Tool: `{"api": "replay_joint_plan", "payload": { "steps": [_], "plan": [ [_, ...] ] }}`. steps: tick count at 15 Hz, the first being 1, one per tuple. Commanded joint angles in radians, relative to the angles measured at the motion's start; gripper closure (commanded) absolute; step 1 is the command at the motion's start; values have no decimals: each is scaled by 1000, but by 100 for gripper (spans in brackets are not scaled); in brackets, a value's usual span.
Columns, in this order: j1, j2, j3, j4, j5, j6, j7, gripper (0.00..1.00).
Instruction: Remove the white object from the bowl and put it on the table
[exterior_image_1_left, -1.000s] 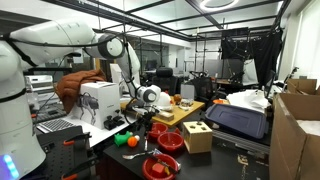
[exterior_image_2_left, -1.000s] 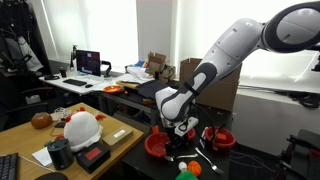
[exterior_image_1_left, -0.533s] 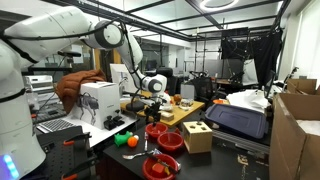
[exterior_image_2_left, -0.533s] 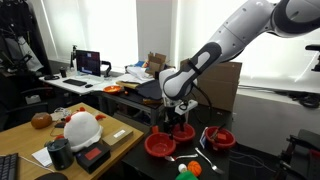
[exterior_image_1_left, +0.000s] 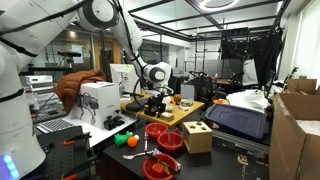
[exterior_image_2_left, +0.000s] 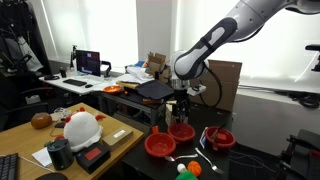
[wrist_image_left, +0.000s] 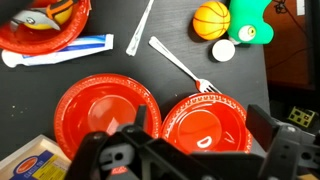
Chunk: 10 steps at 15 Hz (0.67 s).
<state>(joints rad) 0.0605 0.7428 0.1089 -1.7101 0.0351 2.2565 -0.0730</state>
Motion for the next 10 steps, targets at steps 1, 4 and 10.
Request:
{"api": "replay_joint_plan", "payload": {
  "steps": [1,4,10],
  "plan": [
    [-53,-164,33,-203,34,92,-106,0],
    [-85,-258,42,-315,55,158,-173,0],
    [-161,-505,49,-595,167,327,-261,0]
  ]
}}
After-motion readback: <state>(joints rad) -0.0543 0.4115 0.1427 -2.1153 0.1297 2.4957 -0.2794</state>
